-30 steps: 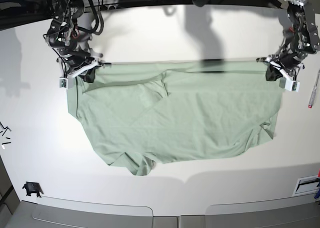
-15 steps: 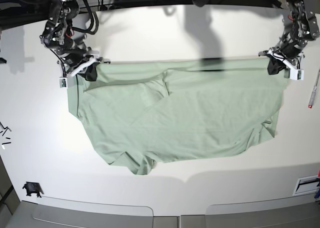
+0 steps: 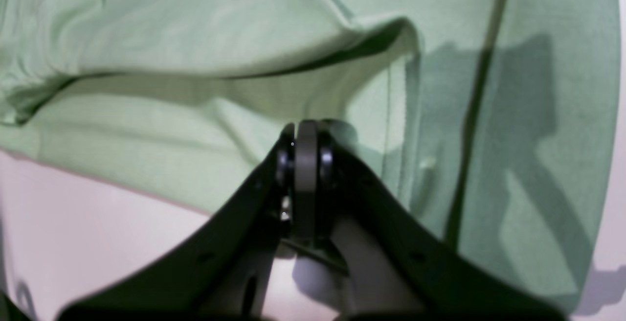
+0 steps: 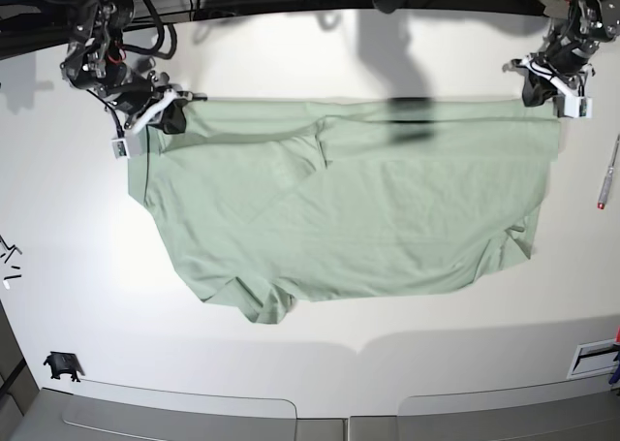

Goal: Fold the T-shirt properly
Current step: 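Drag the held shirt edge away from the hem with both grippers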

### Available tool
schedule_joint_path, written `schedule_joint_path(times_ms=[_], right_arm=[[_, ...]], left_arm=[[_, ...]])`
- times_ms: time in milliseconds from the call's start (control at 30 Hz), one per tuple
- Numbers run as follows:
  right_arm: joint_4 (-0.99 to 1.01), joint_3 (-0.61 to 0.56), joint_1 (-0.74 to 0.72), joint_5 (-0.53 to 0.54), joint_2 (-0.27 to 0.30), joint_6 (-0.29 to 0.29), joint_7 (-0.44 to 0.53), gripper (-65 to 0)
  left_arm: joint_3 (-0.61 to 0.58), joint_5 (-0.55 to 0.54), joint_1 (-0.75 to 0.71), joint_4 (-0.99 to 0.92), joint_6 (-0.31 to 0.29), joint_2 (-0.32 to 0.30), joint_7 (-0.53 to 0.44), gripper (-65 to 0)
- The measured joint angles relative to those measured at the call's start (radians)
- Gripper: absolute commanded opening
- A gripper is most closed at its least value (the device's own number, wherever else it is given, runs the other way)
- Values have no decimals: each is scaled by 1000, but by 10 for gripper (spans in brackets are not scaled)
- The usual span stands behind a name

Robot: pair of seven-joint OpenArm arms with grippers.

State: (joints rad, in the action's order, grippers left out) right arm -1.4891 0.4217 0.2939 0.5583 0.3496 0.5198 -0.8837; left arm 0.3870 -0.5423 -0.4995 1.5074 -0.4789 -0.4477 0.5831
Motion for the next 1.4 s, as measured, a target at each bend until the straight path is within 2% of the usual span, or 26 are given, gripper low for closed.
schedule_joint_path(times_ms=[300,433,533,667,733,900,1033,1267,1400], right_arm=[[-87,21,102,-7,2,0,-2,-650],[-95,23,102,-10,2,0,-3,-650],[-95,24,102,-11,2,0,-1,-650],[-95,24,102,-12,0,0,-1,-650],[-95,24,102,-11,1,0,3,-650],[-95,24,102,-15,0,0,8,-650],[-95,24,102,-15,0,0,8,-650],[-95,24,102,-16,0,0,8,-650],[-95,24,102,-15,0,0,8,-650]], left_arm=[[16,29,-122,132,24,8,48,-650],[65,76,-91,203,35,15,78,-650],[80,97,3,198,47,10,71,-650],[74,80,129,127,33,16,61,-650],[75,80,171,88,42,16,88,-650],[77,-8,274,14,39,16,94,-650],[77,-1,295,-85,41,17,98,-650],[-1,-58,323,-236,18,12,26,-650],[-2,-46,323,-248,6,4,50,-650]])
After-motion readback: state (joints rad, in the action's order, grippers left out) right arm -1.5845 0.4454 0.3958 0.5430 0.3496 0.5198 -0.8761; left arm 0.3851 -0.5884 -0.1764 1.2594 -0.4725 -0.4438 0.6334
